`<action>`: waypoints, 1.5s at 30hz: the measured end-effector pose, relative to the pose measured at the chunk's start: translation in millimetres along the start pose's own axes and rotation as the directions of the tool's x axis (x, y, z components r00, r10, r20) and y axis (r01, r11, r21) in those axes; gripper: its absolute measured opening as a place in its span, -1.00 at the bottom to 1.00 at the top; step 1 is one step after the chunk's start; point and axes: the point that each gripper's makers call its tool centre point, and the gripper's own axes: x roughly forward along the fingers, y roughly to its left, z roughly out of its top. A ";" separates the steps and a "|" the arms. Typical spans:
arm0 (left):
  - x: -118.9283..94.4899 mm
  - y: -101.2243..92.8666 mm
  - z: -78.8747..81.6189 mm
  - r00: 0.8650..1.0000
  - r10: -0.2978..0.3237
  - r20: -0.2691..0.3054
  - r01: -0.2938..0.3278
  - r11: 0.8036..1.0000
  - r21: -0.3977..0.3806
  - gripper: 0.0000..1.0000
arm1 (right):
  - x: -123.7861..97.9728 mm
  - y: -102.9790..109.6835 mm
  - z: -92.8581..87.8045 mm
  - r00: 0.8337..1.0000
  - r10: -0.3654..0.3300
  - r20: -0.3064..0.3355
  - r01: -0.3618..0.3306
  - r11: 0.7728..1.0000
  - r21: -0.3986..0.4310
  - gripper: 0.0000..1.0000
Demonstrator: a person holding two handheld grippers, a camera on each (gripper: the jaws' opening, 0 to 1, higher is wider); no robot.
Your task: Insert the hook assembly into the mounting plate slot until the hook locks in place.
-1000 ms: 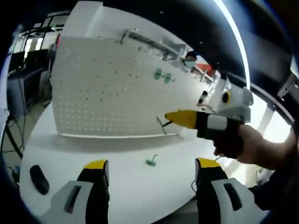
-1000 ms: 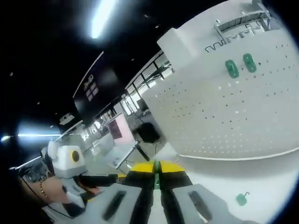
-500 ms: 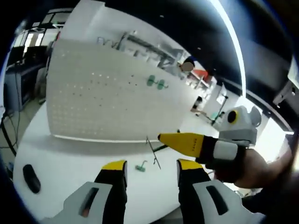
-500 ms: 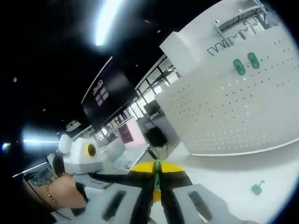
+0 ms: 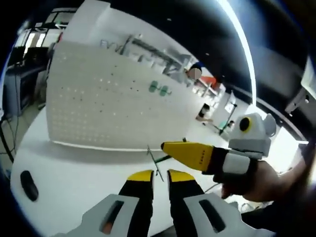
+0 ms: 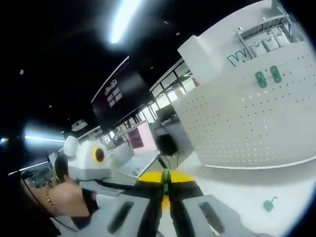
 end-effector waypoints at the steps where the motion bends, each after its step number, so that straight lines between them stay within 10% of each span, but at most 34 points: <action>1: -0.4 0.1 1.1 1.000 -0.001 0.006 0.002 1.000 -0.012 -0.81 | -0.4 0.3 0.7 1.000 0.001 0.003 -0.001 1.000 -0.002 -1.00; 25: -5.2 -1.6 6.5 0.997 -0.028 0.066 0.035 0.995 -0.093 -0.98 | -4.0 12.0 1.5 1.000 -0.002 0.019 0.004 0.994 -0.112 -0.99; 37: -11.5 17.2 15.8 0.994 0.083 0.077 -0.087 0.995 0.049 -0.98 | -17.6 12.6 7.6 1.000 0.014 0.019 -0.013 0.999 -0.038 -0.80; 45: -13.7 12.0 27.4 0.987 0.117 0.107 -0.141 0.955 0.261 -0.98 | -16.1 11.6 9.4 1.000 0.018 0.024 -0.018 1.000 -0.025 -0.77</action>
